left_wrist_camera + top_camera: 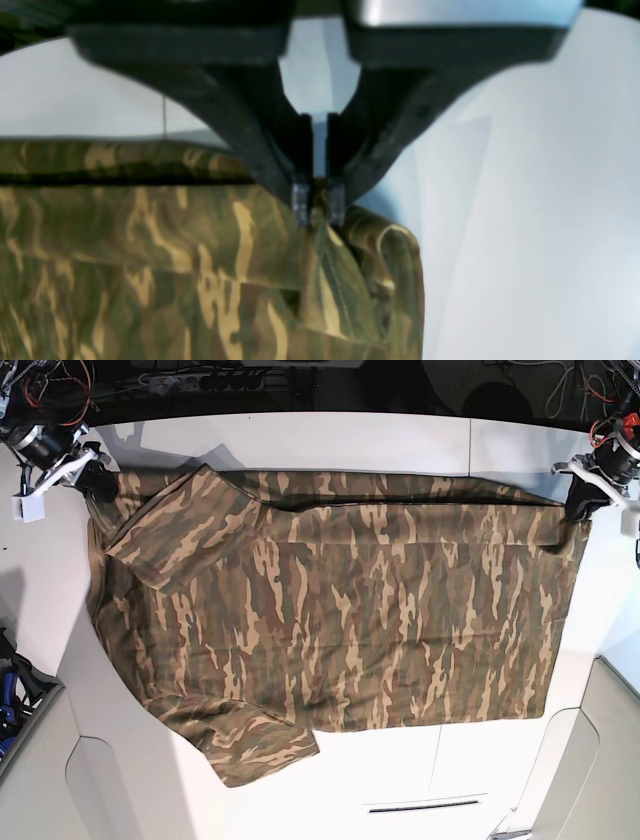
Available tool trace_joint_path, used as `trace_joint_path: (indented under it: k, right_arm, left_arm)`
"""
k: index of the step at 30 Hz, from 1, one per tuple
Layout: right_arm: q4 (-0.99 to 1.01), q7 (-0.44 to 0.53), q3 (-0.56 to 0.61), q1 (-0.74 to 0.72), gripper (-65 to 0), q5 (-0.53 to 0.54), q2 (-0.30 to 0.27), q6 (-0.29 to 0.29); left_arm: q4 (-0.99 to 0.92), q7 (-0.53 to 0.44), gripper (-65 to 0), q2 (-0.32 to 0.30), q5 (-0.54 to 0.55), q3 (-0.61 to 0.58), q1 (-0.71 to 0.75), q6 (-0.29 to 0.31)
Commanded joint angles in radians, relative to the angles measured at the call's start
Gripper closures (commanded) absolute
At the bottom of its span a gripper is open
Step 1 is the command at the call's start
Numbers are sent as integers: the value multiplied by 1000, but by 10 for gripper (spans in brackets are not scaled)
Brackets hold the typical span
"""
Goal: Fold the T-shirt properly
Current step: 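Lower the shirt and open both grippers, releasing the shoulders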
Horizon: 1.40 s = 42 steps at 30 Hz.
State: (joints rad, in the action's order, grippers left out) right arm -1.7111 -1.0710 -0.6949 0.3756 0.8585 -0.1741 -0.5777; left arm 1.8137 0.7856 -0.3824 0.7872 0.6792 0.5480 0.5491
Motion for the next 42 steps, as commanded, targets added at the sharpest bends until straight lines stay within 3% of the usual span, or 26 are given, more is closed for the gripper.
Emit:
trace_joint_path:
  k: [1,6,14,25,27,30,32,42]
  right_arm:
    - [-20,-3,-19,8,0,31,-14,-6]
    - [-21,-29,-67,37,0,81,-14,-12]
    - [-21,-33,-131,82,0,111,-14,-14]
    - [-20,-32,-132,84,0,107,-14,-13]
    - [-20,-32,-132,84,0,107,-14,-13]
    - [-20,-32,-132,84,-195,106,-14,-13]
    - [-20,-24,-132,84,-269,106,-14,-13]
    - [-20,50,-186,38,-275,31,-14,-9]
  left_arm:
    - [19,-9,0,-14,23,9,12,5]
    - [33,12,0,-13,99,9,55,51]
    - [70,28,0,-8,105,9,56,50]
    - [70,50,-1,-8,107,8,56,45]
    - [70,50,-90,-8,108,9,56,45]
    - [70,50,-215,-8,108,9,56,31]
    - [70,50,-246,-8,108,9,56,17]
    - [70,26,-246,-8,108,10,50,16]
